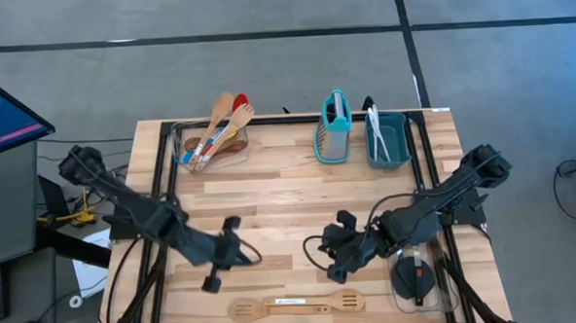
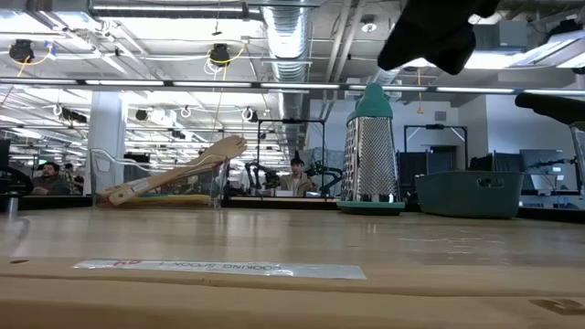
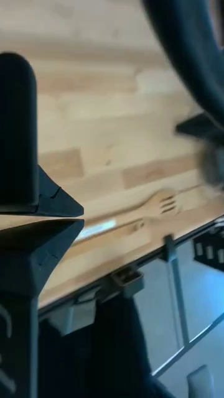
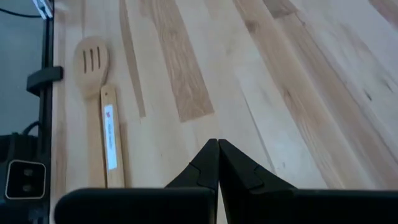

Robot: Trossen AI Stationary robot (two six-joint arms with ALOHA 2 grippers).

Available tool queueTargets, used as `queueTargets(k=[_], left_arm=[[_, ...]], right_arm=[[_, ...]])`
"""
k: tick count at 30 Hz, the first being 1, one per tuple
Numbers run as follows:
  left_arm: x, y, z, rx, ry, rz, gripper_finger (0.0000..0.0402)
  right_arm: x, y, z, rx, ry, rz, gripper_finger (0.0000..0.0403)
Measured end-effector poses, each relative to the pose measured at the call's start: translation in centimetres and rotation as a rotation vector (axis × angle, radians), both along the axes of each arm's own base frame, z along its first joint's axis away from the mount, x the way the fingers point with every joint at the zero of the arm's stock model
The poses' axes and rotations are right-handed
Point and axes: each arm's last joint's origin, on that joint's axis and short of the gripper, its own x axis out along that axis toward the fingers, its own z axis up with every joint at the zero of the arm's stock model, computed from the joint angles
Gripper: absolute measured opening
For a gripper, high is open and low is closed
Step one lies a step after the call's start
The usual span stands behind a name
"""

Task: Pick & Place Kitchen Items
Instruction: Put the bottom wooden slotted spoon into the left transparent bin

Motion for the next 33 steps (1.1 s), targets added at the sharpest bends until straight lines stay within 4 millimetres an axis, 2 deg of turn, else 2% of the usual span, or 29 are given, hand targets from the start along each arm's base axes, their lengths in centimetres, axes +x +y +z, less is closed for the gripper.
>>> queueTargets(k=[7,11,16,20,27,33], left_arm=[[0.6,-3.7,-3.1,-0.107,0.132,0.016,0.0003],[0.7,-6.3,-4.7,-0.233,0.206,-0.029,0.0003],[1.0,-9.6,-6.4,-0.341,0.208,-0.085,0.0003],[1.0,-11.5,-7.7,-0.397,0.208,-0.097,0.0003],[1.6,-12.8,-11.6,-0.373,0.272,0.027,0.0003],[3.3,-12.3,-16.0,-0.367,0.367,0.193,0.0003]], right_arm=[[0.1,0.1,0.4,0.014,-0.038,0.009,0.0000],[-0.1,0.5,0.5,0.011,-0.039,0.026,0.0000],[-0.5,1.4,0.5,0.014,-0.042,0.057,0.0000],[-1.0,2.2,0.5,0.019,-0.048,0.084,0.0000],[-1.7,3.3,0.6,0.024,-0.054,0.122,0.0000],[-2.0,3.9,0.6,0.018,-0.057,0.137,0.0000]])
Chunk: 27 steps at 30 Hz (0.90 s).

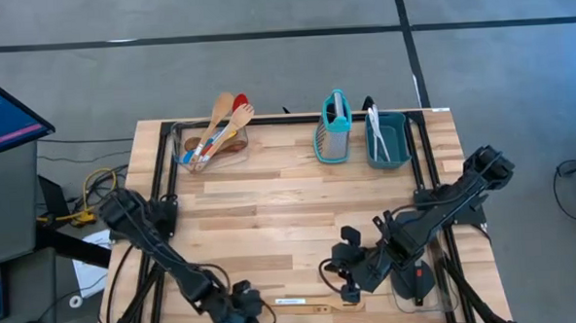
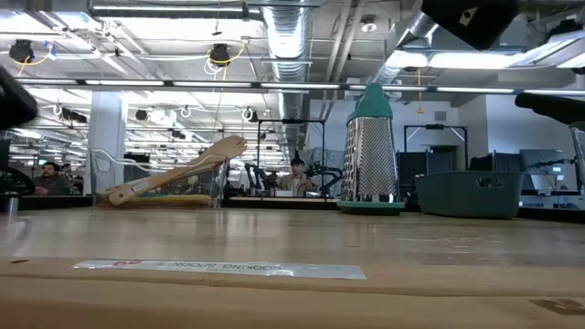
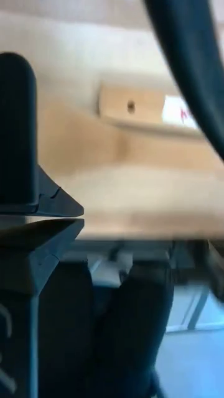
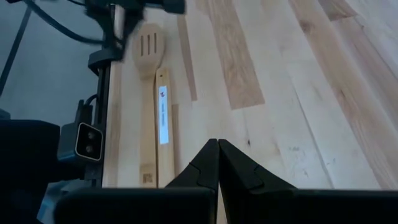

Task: Pick & Place Kitchen Items
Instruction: Put the bottom wooden slotted spoon into the left transparent bin

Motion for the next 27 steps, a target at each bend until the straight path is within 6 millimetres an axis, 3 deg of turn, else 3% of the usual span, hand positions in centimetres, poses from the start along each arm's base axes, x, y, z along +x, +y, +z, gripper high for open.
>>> queueTargets(k=[4,12,19,27], left_arm=[[0.5,0.3,-1.5,0.028,0.032,0.020,0.0003],[0.5,0.8,-2.5,0.066,0.032,0.073,0.0003],[0.2,2.6,-3.7,0.076,0.054,0.178,0.0003],[1.8,6.2,-4.6,0.209,0.012,0.268,0.0003]], right_arm=[[0.0,0.0,0.0,0.000,0.000,0.000,0.0000],[0.0,0.0,0.0,-0.004,-0.001,-0.001,0.0000],[0.0,0.0,0.0,-0.019,-0.001,0.012,0.0000],[0.1,-0.1,0.0,-0.048,-0.011,0.015,0.0000]])
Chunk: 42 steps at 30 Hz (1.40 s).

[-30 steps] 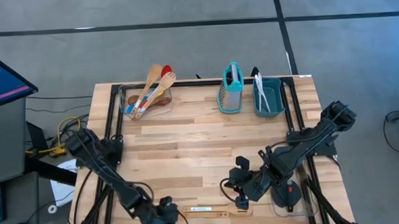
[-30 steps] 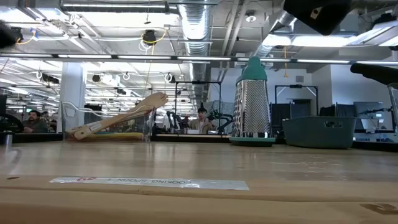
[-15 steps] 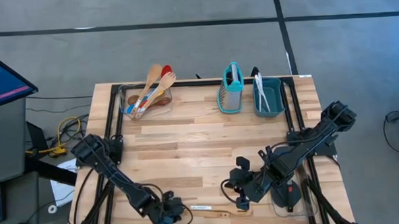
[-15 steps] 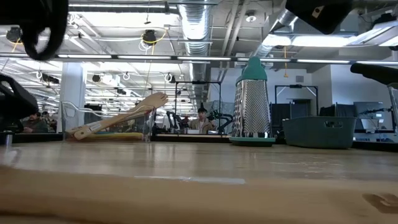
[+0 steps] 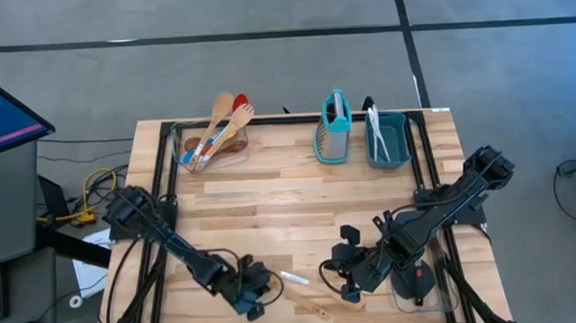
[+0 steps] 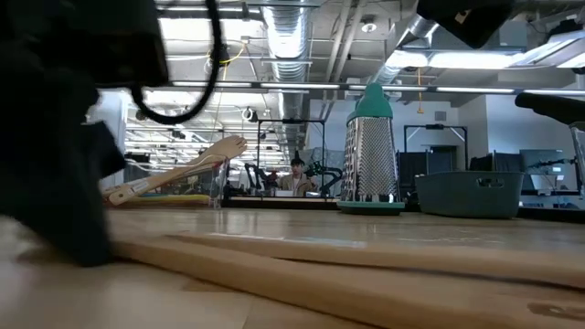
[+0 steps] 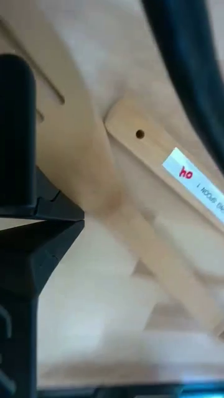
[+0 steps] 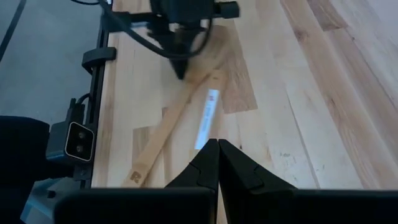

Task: Pick & Place Kitchen Items
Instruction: Put the bottom wooden slotted spoon into the left transparent bin

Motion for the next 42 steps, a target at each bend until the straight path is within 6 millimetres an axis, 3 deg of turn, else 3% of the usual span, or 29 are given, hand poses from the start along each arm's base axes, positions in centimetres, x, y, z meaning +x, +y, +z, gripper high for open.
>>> queueTargets(k=[16,24,34,42], left_arm=[[4.8,7.4,0.0,0.107,-0.041,0.016,0.0003],[5.1,4.8,0.8,-0.131,-0.145,-0.124,0.0003],[5.3,3.5,1.3,-0.183,-0.238,-0.133,0.0003],[7.3,2.6,-0.8,-0.170,-0.247,-0.150,0.0003]], right_arm=[[0.0,0.0,0.0,-0.008,0.003,0.005,0.0000],[0.0,0.0,0.0,-0.026,0.003,0.021,0.0000],[0.7,-1.1,0.0,-0.060,0.002,0.014,0.0000],[1.0,-1.5,-0.1,-0.066,0.003,0.005,0.0000]])
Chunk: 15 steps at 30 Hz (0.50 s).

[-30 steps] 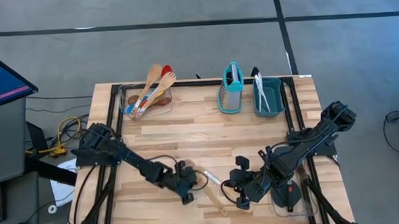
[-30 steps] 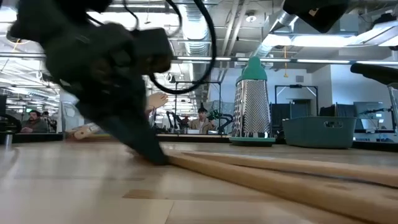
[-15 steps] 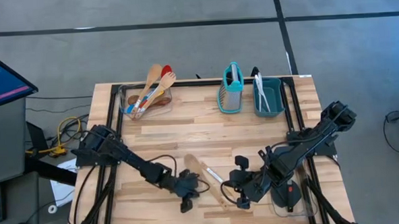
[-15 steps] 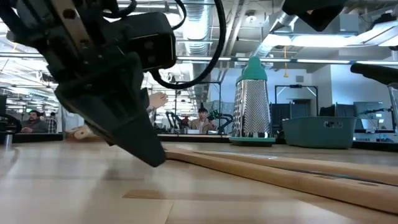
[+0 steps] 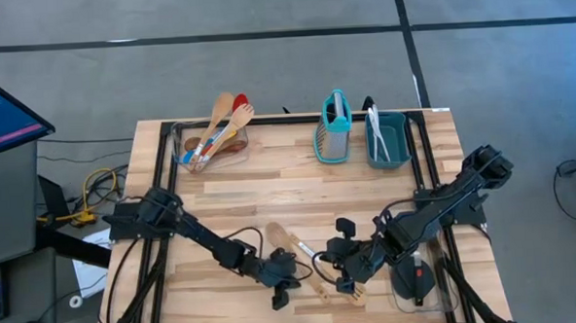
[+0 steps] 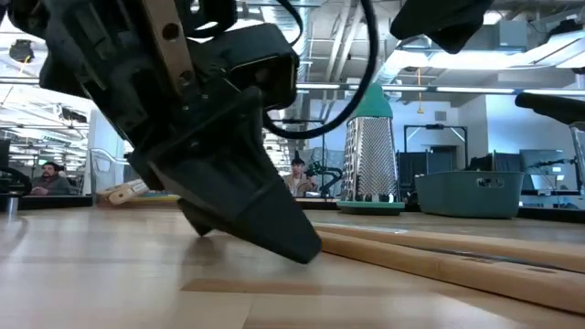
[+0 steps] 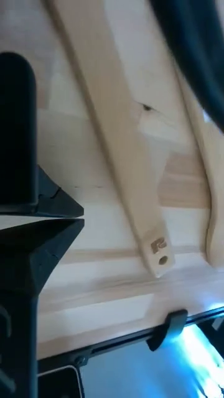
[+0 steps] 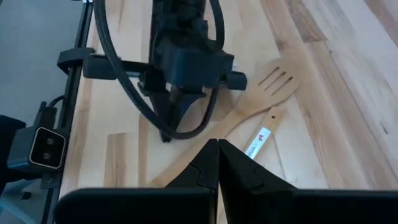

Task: Pick & Place Kitchen Items
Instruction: Put the bottom wooden slotted spoon into the left transparent bin

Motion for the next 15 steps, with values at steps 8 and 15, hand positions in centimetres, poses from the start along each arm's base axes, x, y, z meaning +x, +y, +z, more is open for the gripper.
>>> queueTargets(k=[8,15], left_arm=[[1.3,1.0,0.0,0.059,-0.022,0.005,0.0003],[1.5,1.6,0.8,0.094,-0.046,0.006,0.0003]], right_arm=[[-0.3,0.6,-0.9,0.237,0.159,0.023,0.0000],[0.0,2.2,-5.0,0.416,0.424,0.010,0.0000]])
